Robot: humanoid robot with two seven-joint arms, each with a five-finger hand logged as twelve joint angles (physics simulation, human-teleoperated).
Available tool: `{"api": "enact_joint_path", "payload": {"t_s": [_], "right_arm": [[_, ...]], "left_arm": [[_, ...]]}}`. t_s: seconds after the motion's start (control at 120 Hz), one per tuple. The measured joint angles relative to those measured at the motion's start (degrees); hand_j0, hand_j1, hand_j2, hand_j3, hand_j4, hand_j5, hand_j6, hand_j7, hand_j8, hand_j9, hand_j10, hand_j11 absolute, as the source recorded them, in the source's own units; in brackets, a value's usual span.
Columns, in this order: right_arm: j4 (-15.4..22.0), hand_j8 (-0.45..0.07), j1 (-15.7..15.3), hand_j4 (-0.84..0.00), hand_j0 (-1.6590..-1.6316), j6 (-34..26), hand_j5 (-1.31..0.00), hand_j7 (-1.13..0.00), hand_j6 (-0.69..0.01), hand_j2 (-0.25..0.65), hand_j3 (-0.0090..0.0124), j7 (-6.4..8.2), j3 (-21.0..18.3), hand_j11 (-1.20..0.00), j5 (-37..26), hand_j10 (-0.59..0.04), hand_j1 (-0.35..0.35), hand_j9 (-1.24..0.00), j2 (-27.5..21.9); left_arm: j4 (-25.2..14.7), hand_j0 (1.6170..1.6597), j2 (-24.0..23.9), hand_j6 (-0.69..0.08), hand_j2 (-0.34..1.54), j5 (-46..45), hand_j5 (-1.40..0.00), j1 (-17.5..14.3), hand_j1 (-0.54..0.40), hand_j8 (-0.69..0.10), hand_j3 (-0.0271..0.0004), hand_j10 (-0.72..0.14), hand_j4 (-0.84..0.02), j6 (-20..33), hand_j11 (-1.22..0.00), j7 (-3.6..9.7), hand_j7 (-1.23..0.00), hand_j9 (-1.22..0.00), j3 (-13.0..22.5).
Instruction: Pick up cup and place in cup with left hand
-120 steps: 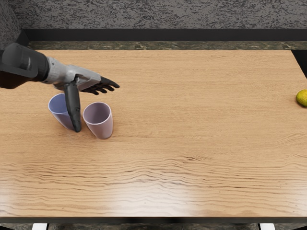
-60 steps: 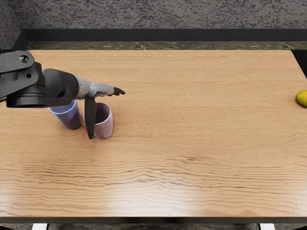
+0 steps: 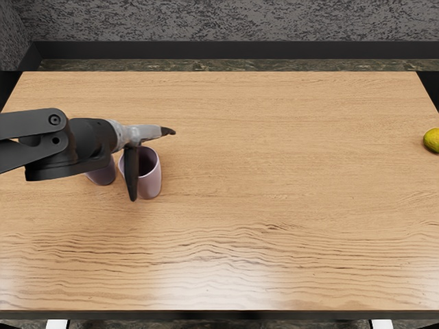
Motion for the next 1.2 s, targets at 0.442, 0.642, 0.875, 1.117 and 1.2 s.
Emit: {"api": "enact_joint_path", "payload": {"t_s": [0.442,0.642,0.875,1.117,1.2], "right_arm": [[0.0,-0.031,0.0,-0.031,-1.6581,0.07,-0.04,-0.04,-0.031,-0.006,0.0,0.0,0.0,-0.04,0.0,-0.031,-0.312,-0.04,0.0],[0.0,-0.031,0.0,-0.031,-1.6581,0.09,-0.04,-0.04,-0.031,-0.006,0.0,0.0,0.0,-0.04,0.0,-0.031,-0.312,-0.04,0.0],[0.0,-0.031,0.0,-0.031,-1.6581,0.09,-0.04,-0.04,-0.031,-0.006,0.0,0.0,0.0,-0.04,0.0,-0.031,-0.312,-0.04,0.0],[0.0,-0.031,0.0,-0.031,-1.6581,0.09,-0.04,-0.04,-0.031,-0.006,0.0,0.0,0.0,-0.04,0.0,-0.031,-0.312,-0.04,0.0],[0.0,-0.031,0.0,-0.031,-1.6581,0.09,-0.04,-0.04,-0.031,-0.006,0.0,0.0,0.0,-0.04,0.0,-0.031,-0.312,-0.04,0.0]], "left_arm": [[-0.46,1.6582,2.55,-0.184,0.06,-0.92,-0.24,0.0,0.093,-0.184,0.0,-0.182,-0.184,0.23,-0.24,0.0,-0.24,-0.24,0.2],[-0.54,1.6583,2.46,-0.258,0.16,-1.94,-0.32,-0.09,-0.125,-0.257,0.0,-0.254,-0.258,0.21,-0.33,-0.02,-0.32,-0.33,0.17],[-0.52,1.6565,2.16,-0.266,0.15,-2.36,-0.44,-0.21,-0.135,-0.325,0.0,-0.324,-0.329,-0.09,-0.44,0.01,-0.44,-0.44,0.18],[-0.31,1.6561,2.27,-0.335,0.08,-3.71,-0.52,-0.7,-0.068,-0.362,0.0,-0.396,-0.399,-0.29,-0.53,0.0,-0.53,-0.53,0.12],[-0.04,1.6557,2.44,-0.333,0.07,-4.1,-0.55,-1.09,-0.069,-0.348,0.0,-0.409,-0.411,-0.5,-0.55,0.0,-0.55,-0.55,-0.03]]}}
